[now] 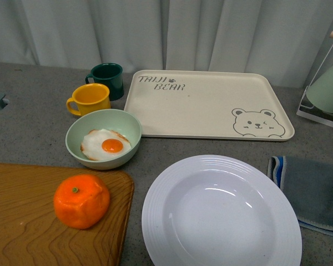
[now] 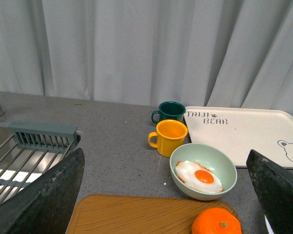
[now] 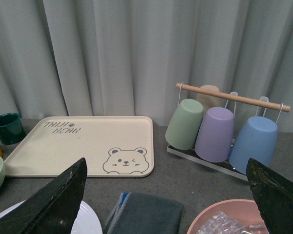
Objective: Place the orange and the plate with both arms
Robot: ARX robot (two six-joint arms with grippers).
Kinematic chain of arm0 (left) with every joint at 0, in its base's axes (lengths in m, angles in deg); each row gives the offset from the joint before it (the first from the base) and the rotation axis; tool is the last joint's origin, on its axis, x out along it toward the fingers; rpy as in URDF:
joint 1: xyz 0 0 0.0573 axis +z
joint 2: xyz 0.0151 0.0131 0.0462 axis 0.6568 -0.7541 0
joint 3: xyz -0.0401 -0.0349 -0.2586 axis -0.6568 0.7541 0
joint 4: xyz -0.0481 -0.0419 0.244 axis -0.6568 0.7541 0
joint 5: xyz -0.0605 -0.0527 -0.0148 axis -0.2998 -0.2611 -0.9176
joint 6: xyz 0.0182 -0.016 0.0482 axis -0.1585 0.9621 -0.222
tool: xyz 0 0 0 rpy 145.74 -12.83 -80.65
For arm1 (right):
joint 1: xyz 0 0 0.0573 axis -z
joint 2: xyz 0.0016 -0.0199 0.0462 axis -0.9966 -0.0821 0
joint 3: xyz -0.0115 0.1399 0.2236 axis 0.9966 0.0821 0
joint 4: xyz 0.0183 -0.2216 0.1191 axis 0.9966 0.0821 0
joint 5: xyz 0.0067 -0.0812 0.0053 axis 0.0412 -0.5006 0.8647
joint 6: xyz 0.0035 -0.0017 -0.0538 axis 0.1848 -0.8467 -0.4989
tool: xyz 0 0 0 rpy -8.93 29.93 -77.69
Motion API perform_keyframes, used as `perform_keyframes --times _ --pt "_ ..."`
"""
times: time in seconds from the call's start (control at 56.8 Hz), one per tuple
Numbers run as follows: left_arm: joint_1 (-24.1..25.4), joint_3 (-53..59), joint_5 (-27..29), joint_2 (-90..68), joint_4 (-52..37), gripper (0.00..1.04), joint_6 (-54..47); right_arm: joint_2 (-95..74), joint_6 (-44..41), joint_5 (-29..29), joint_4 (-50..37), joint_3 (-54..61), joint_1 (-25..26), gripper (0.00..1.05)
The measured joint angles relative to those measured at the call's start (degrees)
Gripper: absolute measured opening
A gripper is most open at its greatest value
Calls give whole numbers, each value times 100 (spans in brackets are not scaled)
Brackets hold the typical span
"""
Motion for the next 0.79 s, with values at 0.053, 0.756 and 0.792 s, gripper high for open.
perform_keyframes --times 0.053,0.756,0.792 --pt "0 0 0 0 0 98 0 0 0 0 0 0 0 95" --pt "0 0 0 0 0 98 0 0 0 0 0 0 0 95" --pt "0 0 0 0 0 98 0 0 0 0 0 0 0 95"
